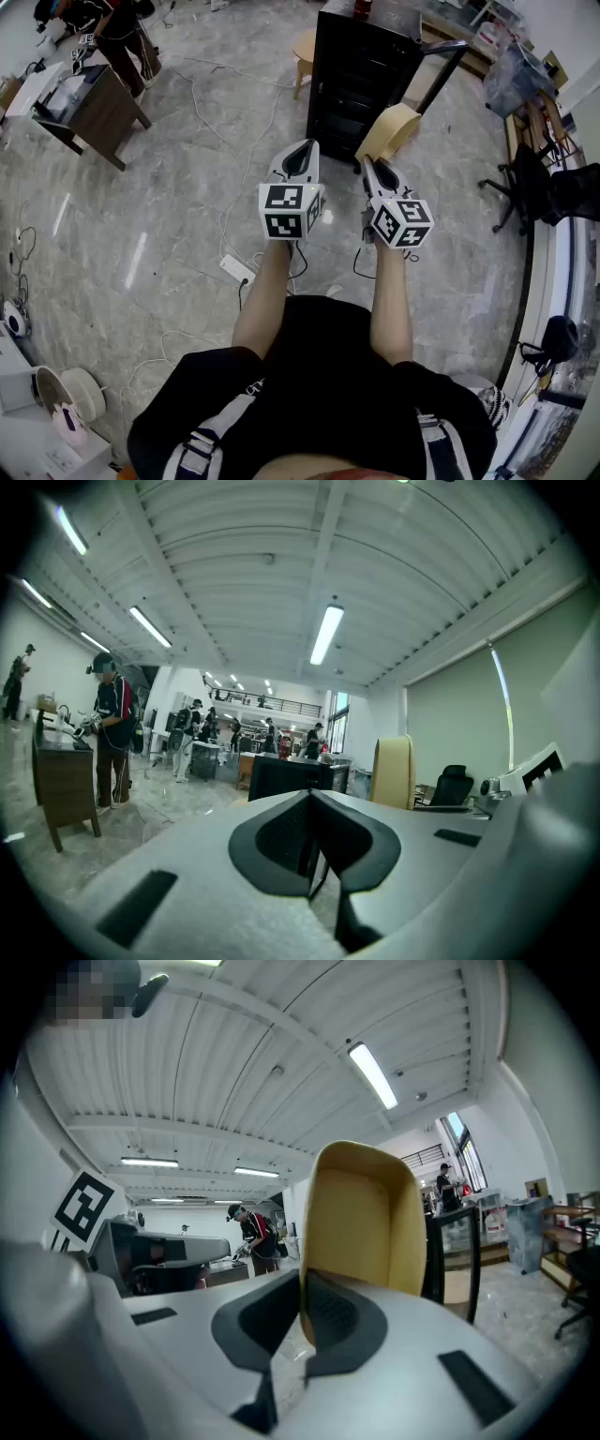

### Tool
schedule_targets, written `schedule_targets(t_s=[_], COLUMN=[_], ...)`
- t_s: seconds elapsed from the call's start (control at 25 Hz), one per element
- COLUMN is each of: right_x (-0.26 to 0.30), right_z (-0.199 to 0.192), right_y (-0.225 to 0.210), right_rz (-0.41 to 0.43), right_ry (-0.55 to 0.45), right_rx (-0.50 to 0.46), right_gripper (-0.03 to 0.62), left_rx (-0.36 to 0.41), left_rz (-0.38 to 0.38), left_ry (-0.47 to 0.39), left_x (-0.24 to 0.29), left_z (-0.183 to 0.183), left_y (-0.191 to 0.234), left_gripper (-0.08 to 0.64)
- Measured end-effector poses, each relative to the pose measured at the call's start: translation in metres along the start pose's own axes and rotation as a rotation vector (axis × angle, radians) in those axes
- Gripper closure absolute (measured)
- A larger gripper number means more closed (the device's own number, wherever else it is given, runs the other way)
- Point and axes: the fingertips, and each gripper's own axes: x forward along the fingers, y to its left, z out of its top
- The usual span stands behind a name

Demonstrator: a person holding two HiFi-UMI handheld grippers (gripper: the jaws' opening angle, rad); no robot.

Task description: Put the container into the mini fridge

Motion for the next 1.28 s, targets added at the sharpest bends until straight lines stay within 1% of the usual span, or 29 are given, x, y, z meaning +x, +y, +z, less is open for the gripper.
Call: schedule_targets(t_s=[0.28, 0.48, 0.6, 0.76, 0.92, 1.16, 1.28], right_x=[0.005, 0.013, 0.026, 0.056, 0.108, 0.204, 0.249], right_z=[-0.008, -0.007, -0.012, -0.024, -0.037, -0.043, -0.045], right_y=[-0.002, -0.019, -0.031, -0.043, -0.073, -0.146, -0.174], right_rz=[-0.014, -0.029, -0.031, -0.01, 0.017, 0.053, 0.075], right_ry=[0.018, 0.024, 0.032, 0.052, 0.074, 0.122, 0.15], right_rx=[-0.009, -0.007, 0.004, 0.015, 0.033, 0.082, 0.096], right_gripper=[0.572, 0.572, 0.572, 0.572, 0.572, 0.572, 0.572], left_rx=[-0.021, -0.027, -0.025, -0.028, -0.032, -0.035, -0.037], left_rz=[0.003, -0.001, 0.005, 0.034, 0.065, 0.088, 0.101], left_ry=[0.011, 0.022, 0.034, 0.06, 0.091, 0.157, 0.183], left_x=[0.003, 0.019, 0.032, 0.058, 0.111, 0.227, 0.279], left_z=[-0.008, -0.012, -0.017, -0.027, -0.039, -0.049, -0.051], left_y=[0.01, 0.012, 0.018, 0.037, 0.06, 0.084, 0.097], left_gripper=[0.555, 0.555, 0.555, 0.555, 0.555, 0.555, 0.555])
